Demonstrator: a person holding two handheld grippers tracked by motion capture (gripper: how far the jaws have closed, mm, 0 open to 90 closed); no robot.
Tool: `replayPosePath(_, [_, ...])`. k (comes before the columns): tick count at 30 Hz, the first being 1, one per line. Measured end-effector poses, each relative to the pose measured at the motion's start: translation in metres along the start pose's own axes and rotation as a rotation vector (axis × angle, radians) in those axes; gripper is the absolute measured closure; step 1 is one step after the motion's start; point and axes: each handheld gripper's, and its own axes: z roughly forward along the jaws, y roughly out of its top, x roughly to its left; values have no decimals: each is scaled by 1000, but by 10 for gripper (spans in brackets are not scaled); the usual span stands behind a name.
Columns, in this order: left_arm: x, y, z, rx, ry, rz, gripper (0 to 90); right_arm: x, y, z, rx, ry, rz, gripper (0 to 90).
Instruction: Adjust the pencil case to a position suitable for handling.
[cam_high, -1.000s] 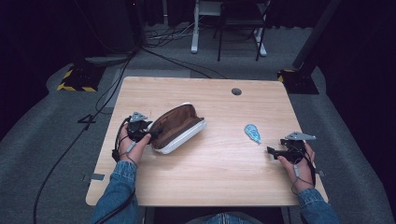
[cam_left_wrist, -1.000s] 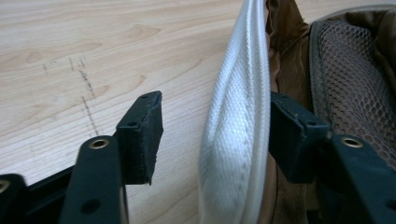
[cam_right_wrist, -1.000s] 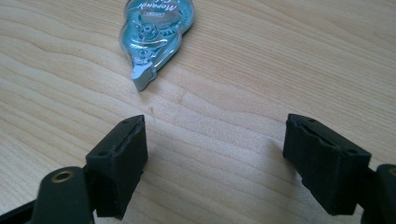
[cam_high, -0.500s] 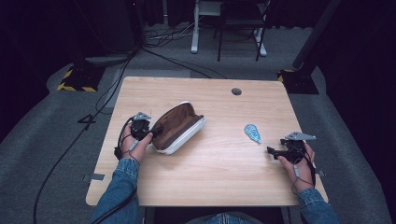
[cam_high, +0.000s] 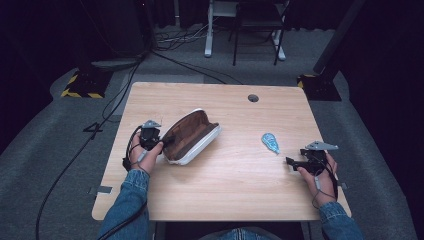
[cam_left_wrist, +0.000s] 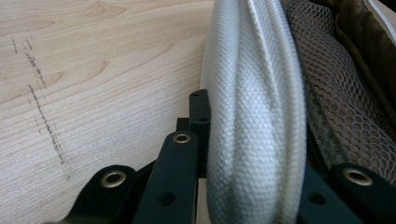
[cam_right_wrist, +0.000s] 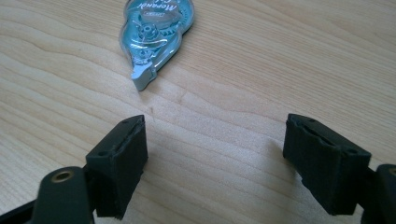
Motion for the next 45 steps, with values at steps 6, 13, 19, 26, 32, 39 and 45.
replayPosePath(6, [-6,4,-6,-15,-14,18,846,0,0,0,0,0,0,219])
replayPosePath(13, [-19,9,-11,-2,-36,40,846,0,0,0,0,0,0,219])
replayPosePath(19, [-32,12,-13,4,-60,69,847,0,0,0,0,0,1,219])
replayPosePath(26, [-49,16,-16,7,-103,112,846,0,0,0,0,0,0,219])
replayPosePath(32, [-61,17,-14,32,-129,149,847,0,0,0,0,0,0,219])
replayPosePath(39, [-78,17,-9,49,-174,191,846,0,0,0,0,0,0,219])
replayPosePath(45, [-90,17,-3,68,-217,233,846,0,0,0,0,0,0,220])
